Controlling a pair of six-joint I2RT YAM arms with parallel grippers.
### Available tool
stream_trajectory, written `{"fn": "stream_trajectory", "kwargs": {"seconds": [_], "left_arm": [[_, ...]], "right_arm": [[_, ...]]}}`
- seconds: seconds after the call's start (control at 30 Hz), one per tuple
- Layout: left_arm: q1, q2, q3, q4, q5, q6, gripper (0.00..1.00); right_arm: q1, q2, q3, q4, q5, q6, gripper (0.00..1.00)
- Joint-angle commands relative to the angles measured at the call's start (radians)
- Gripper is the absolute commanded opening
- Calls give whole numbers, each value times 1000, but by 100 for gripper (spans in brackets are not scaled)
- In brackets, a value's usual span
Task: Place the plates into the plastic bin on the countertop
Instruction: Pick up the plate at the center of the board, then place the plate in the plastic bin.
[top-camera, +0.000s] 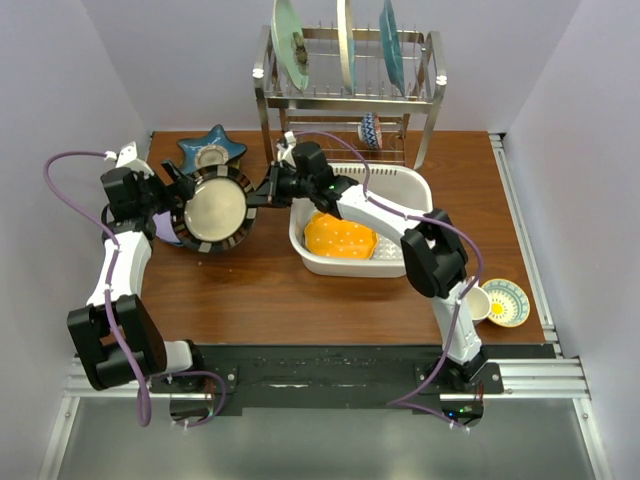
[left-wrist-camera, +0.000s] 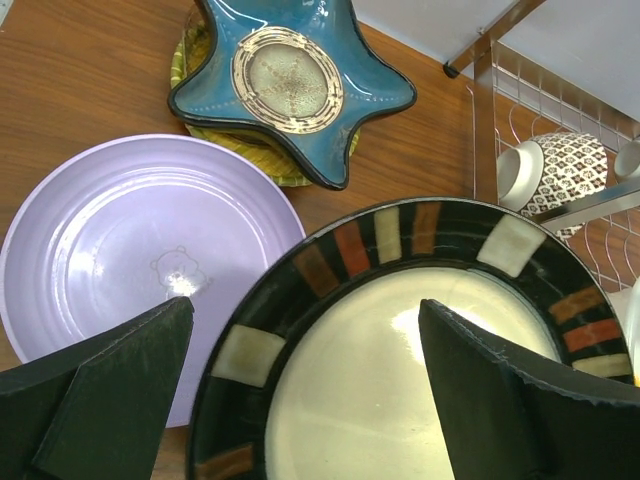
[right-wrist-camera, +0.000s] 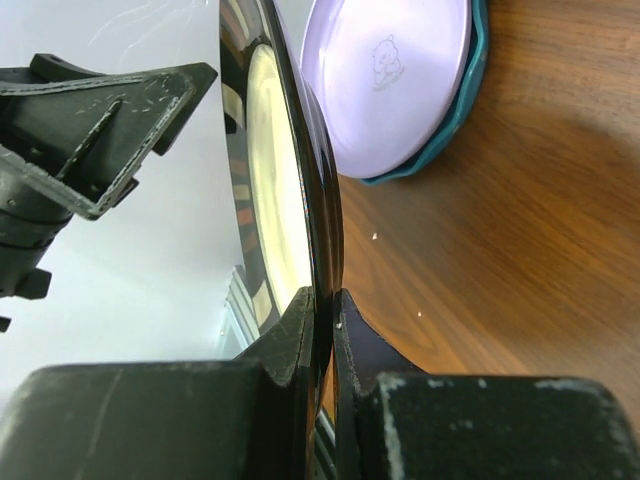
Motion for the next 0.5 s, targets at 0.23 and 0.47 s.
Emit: {"fn": "stream_trajectory", "kwargs": {"seconds": [0.23, 0.47], "left_arm": [[9, -48, -5, 43, -15, 0, 100], [9, -49, -5, 43, -10, 2, 100]], "right_arm": [[-47, -236, -94, 170, -69, 24, 0], [-86, -294, -154, 161, -69, 10, 0]]}}
